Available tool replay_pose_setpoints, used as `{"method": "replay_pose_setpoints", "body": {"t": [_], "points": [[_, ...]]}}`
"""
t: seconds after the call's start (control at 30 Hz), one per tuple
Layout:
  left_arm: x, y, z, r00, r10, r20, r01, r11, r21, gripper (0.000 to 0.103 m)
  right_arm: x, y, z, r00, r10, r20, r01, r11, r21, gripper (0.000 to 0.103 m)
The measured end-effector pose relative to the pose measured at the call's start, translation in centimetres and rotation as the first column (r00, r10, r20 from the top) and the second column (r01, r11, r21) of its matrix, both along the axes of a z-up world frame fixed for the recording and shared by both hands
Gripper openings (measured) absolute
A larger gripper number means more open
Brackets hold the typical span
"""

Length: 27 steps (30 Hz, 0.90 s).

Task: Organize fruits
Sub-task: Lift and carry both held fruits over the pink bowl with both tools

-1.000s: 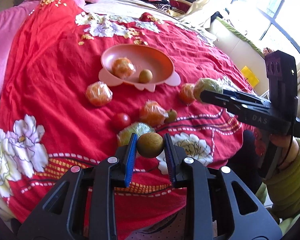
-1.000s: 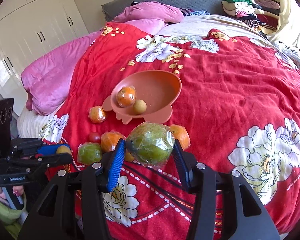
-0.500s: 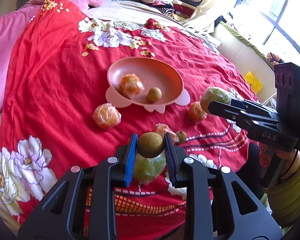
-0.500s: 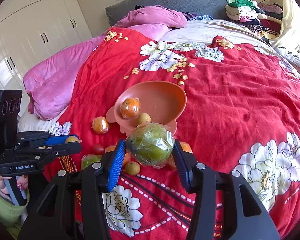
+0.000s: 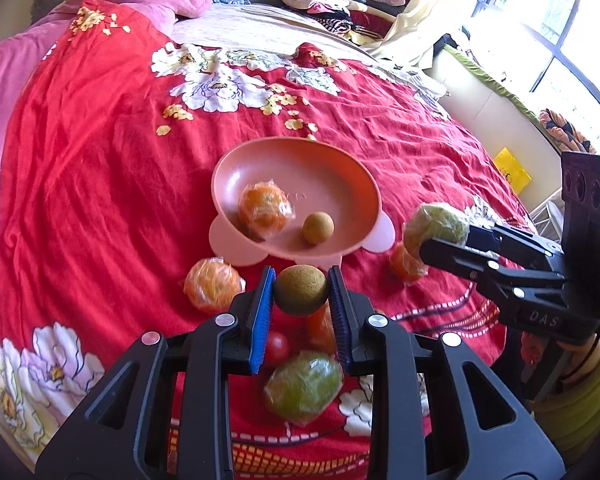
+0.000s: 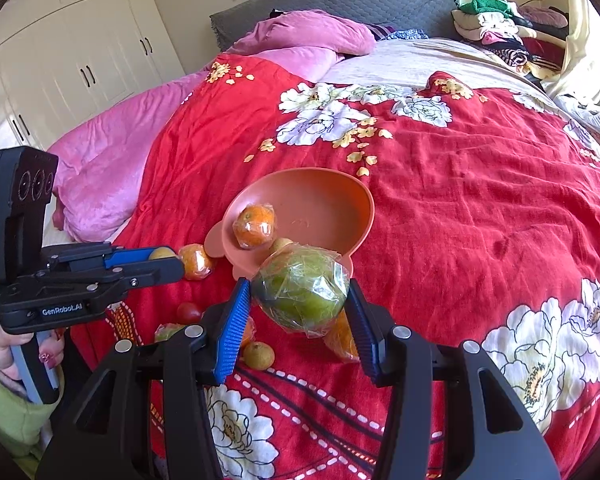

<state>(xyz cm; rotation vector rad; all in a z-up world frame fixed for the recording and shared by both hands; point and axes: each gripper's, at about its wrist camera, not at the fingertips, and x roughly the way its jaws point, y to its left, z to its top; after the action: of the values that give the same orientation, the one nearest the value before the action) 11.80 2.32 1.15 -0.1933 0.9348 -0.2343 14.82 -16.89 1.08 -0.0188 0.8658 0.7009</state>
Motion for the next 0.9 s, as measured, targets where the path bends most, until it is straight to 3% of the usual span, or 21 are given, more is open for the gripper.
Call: {"method": "replay_pose_setpoints", "body": {"t": [0.9], "points": [[5.3, -1.2, -2.3, 0.999, -0.018, -0.044, 0.02, 0.999, 0.041, 0.02, 3.5, 0.2, -0.6, 1.0, -0.023, 0.002, 0.024, 1.0, -0.011, 0.047]]}}
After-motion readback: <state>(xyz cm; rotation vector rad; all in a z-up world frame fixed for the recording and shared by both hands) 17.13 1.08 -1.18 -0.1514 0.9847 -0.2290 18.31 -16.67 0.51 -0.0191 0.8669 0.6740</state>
